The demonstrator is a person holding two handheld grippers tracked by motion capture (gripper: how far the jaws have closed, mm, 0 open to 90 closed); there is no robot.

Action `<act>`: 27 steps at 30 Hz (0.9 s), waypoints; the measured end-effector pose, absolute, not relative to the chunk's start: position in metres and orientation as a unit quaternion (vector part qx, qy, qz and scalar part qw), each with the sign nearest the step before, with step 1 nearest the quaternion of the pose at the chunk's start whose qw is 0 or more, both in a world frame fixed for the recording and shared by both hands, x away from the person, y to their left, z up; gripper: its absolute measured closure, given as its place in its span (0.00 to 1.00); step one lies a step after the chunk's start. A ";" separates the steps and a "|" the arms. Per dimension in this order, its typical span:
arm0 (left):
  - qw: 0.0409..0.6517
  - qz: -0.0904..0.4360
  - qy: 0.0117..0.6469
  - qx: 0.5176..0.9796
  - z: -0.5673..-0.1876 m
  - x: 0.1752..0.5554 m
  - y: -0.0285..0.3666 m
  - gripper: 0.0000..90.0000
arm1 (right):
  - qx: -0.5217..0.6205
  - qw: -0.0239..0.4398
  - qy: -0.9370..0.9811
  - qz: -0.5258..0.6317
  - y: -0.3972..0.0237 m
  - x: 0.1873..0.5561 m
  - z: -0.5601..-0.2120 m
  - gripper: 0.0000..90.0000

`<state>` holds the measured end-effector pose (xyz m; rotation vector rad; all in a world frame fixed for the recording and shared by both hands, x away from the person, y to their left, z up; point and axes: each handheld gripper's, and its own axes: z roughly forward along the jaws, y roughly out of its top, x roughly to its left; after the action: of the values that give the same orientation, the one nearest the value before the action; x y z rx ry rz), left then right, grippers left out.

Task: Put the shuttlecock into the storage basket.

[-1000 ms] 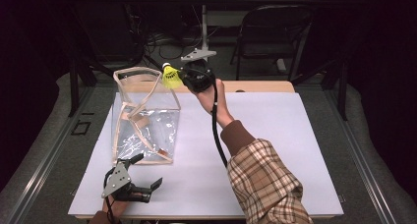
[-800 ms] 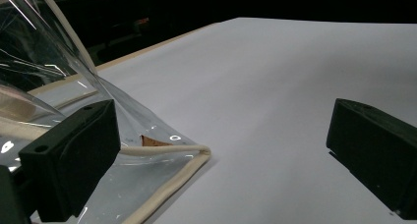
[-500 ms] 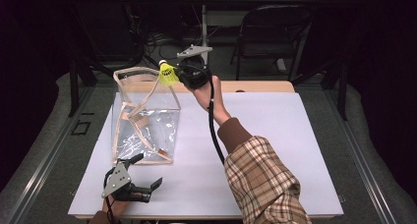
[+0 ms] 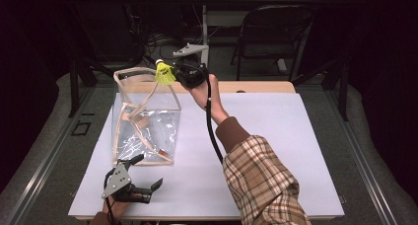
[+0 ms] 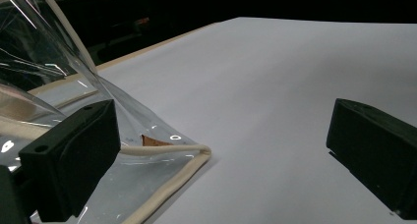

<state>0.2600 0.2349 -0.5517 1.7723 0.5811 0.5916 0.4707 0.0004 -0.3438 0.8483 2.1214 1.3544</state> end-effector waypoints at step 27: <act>0.560 0.250 0.246 0.750 -0.551 0.260 0.235 0.00 | 0.306 0.240 0.780 0.491 0.024 0.478 -0.342 1.00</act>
<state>0.2597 0.2353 -0.5513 1.7683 0.5790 0.5902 0.4781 0.0236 -0.3417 0.8366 2.1332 1.3429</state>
